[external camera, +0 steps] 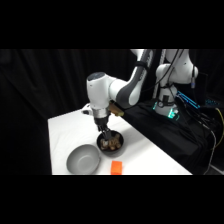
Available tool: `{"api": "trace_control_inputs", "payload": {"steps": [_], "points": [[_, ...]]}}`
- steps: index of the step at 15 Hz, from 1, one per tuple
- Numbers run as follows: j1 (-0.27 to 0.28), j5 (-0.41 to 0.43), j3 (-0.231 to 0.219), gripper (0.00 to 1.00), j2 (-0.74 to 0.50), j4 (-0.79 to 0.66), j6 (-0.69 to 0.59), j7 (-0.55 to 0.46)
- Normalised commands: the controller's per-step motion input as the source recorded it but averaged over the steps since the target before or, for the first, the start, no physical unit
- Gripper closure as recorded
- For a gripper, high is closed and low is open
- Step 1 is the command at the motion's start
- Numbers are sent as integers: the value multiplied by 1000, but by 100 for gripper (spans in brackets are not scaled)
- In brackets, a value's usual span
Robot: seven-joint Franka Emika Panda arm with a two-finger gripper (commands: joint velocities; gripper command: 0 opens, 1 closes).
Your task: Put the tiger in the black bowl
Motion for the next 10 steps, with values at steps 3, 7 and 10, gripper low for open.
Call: {"api": "trace_control_inputs", "payload": {"steps": [3,7,10], "points": [[-32,40,-1,0,-218,204,-575,-117],[-54,72,11,0,-231,189,-505,-145],[-65,91,12,0,-201,160,-354,-156]]}}
